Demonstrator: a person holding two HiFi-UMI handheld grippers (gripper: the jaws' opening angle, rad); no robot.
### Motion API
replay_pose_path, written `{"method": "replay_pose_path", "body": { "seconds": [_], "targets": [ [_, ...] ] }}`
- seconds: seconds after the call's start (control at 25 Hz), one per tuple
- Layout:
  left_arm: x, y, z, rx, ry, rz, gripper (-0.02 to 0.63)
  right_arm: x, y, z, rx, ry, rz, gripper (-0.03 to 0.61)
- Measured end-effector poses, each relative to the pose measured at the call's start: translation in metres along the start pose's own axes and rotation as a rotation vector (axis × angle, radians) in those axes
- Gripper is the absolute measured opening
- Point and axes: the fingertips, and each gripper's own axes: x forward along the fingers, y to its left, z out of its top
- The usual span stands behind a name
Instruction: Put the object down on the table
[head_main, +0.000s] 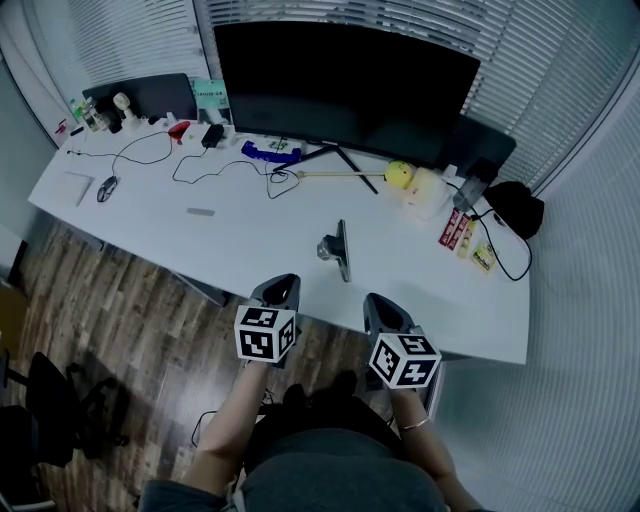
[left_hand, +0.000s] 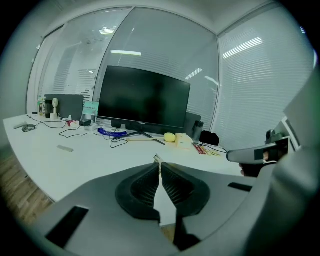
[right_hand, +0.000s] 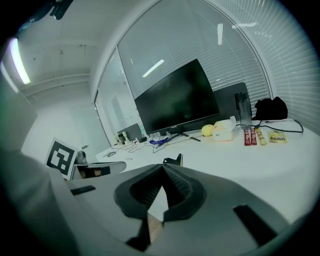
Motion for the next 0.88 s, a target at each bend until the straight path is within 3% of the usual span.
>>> {"method": "replay_pose_path", "body": {
  "seconds": [0.88],
  "targets": [
    [-0.010, 0.004, -0.005, 0.026, 0.004, 0.013, 0.032, 0.010, -0.007, -0.002, -0.067, 0.022, -0.058, 0.002]
  ]
}}
